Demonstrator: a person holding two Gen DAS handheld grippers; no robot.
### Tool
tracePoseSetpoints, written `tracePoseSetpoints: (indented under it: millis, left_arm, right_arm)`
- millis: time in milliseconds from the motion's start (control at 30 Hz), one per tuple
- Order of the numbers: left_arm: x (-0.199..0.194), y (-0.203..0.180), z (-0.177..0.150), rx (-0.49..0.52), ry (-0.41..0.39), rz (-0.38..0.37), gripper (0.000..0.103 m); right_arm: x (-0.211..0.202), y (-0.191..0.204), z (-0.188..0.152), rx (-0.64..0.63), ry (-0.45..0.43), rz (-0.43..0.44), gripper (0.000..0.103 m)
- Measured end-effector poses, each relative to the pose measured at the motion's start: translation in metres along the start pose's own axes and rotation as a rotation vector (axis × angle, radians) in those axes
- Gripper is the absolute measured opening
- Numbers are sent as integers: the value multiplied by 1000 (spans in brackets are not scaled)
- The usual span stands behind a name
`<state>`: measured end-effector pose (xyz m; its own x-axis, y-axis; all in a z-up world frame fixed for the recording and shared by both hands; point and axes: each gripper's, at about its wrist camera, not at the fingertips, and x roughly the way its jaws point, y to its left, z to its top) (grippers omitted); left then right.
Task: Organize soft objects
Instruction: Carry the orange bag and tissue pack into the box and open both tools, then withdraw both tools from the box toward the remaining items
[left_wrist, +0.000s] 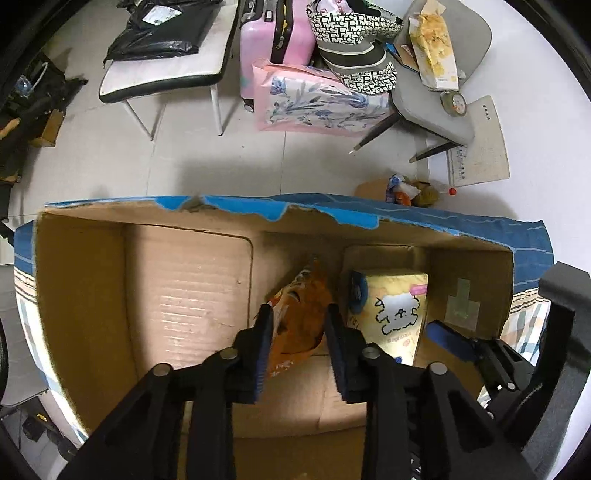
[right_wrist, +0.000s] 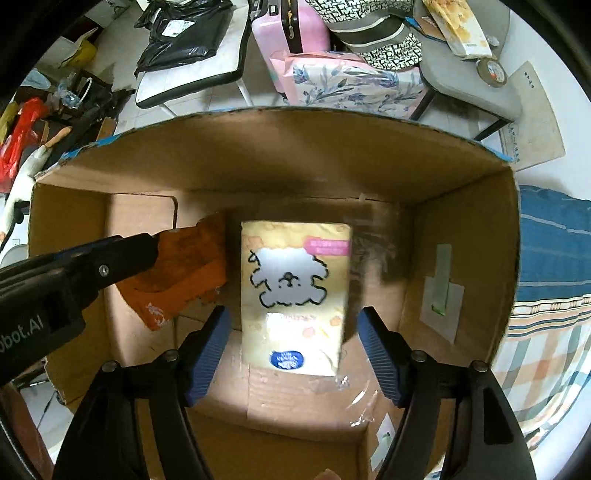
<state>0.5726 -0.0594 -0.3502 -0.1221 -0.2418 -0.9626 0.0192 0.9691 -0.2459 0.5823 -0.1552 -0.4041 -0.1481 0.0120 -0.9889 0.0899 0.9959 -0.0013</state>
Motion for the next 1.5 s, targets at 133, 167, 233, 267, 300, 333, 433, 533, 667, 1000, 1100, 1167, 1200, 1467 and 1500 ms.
tracePoseSetpoints:
  millis: [133,167,233,267,300,333,433,533,667,1000,1100,1167,1200,1467,1500]
  left_arm:
    - [-10,2,-9,17,-21,32,48]
    - [-14,2,-14,27,-36,57,58]
    - [-20,2,-21,50,-60,75,67]
    - [-22,2,-25,60,-69,88,71]
    - [-25,2,-30,75,-76,98,74]
    - [-27,2,-35,88,-80,104,77]
    - [-31,7,-51,99,-85,107,77]
    - [-40,12,-70,104,-109,122,77]
    - [-59,19,-101,104,-186,145,77]
    - [-120,21,-187,118,-399,195,77]
    - [-136,20,-211,119,-446,207,77]
    - [-145,20,-225,116,-468,203,77]
    - [-150,20,-234,119,-479,208,77]
    - [-176,17,-281,108,-549,224,77]
    - [-179,18,-287,101,-559,229,77]
  right_arm:
    - [-10,4,-9,-5,-10,-24,97]
    - [-14,5,-13,-3,-15,-27,97]
    - [-22,6,-22,5,-27,-31,99]
    - [-26,6,-27,9,-36,-34,103]
    - [-30,6,-34,18,-46,-38,103]
    - [-34,6,-38,23,-52,-40,103]
    - [-46,10,-59,45,-78,-63,103]
    - [-56,12,-79,66,-117,-69,103]
    - [-66,19,-105,70,-144,-69,103]
    - [-117,36,-187,69,-285,-120,103]
    - [-137,39,-211,73,-325,-123,103]
    - [-148,40,-223,72,-347,-118,103]
    - [-155,42,-231,70,-358,-119,103]
    - [-195,45,-279,49,-434,-83,103]
    - [-200,45,-286,47,-453,-69,103]
